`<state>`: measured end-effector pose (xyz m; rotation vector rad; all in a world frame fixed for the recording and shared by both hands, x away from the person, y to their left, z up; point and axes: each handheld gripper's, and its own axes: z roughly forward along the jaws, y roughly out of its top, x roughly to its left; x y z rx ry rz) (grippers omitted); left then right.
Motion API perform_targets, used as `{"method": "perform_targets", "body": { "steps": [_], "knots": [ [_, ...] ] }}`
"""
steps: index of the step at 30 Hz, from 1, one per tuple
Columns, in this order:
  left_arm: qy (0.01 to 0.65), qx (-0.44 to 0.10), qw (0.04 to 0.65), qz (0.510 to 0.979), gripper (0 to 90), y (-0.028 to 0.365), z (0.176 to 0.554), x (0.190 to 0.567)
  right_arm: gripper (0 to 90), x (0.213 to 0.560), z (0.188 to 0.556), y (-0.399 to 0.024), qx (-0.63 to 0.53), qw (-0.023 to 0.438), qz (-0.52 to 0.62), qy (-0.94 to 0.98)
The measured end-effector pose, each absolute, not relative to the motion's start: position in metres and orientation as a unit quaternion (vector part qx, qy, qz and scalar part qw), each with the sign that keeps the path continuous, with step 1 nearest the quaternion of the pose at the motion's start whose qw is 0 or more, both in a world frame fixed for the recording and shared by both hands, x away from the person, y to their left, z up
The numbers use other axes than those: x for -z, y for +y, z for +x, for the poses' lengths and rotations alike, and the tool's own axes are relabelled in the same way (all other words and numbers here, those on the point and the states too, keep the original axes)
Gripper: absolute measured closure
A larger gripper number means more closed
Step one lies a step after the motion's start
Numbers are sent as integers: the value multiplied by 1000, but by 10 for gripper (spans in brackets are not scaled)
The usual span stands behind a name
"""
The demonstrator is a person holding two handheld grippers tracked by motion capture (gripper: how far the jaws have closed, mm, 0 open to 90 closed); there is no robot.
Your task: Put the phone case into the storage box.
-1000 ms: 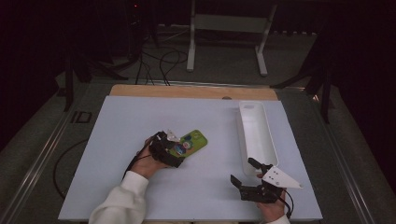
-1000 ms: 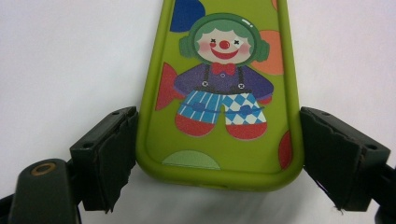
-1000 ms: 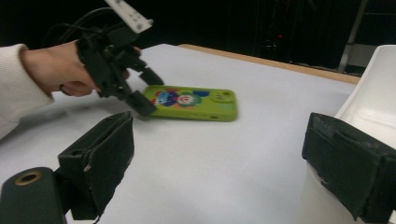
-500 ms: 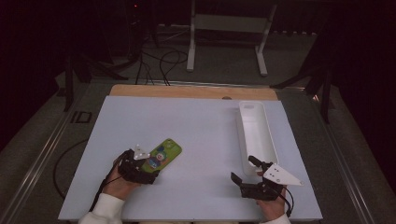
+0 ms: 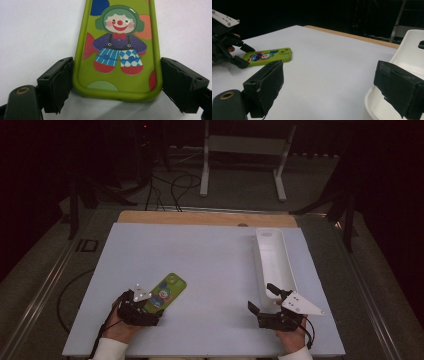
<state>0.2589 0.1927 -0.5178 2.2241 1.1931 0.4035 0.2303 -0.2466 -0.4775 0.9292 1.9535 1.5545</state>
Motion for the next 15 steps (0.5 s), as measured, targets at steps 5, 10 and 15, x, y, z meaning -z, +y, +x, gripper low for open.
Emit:
{"method": "perform_targets", "body": {
  "steps": [5,10,15],
  "knots": [
    [447,-148,298,830,135,194,258,519,89,478,228,-249,-569,239,343,708],
    [442,-151,307,829,18,195,256,515,89,478,225,-250,-569,240,342,709],
    [434,-174,340,816,6,202,250,502,89,480,226,-252,-567,241,343,709]
  ]
}}
